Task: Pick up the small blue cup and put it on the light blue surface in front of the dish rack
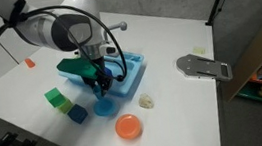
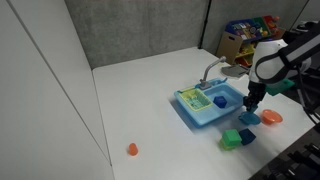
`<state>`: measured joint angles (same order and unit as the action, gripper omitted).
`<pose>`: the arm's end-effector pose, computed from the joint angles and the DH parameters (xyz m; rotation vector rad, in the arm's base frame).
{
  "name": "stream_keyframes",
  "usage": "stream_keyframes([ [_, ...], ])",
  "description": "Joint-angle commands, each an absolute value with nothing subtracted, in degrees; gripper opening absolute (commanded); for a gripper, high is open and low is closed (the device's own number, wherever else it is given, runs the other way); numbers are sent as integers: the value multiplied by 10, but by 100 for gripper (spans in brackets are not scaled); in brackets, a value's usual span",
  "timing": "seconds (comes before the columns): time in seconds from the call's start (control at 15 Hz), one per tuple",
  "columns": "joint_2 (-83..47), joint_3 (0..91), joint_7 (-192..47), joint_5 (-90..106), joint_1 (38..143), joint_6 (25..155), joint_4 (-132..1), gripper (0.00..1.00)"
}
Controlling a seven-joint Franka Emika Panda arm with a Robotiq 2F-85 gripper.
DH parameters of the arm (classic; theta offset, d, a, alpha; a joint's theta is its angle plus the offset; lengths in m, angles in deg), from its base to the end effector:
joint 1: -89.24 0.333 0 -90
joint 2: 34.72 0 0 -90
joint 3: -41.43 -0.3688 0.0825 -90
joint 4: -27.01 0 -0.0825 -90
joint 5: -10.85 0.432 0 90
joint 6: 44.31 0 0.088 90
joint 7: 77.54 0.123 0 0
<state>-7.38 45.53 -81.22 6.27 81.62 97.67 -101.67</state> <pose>0.5373 -0.1146 0.1216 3.0738 -0.1035 -0.3904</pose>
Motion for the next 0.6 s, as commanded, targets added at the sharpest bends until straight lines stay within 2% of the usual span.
stream_keyframes([
  [0.0,-132,445,-843,80,813,936,-1033,17],
  [0.33,-176,440,-855,95,818,894,-1028,17],
  [0.47,-157,446,-839,86,824,905,-1018,17],
  [0.53,-160,446,-839,86,825,905,-1018,42],
])
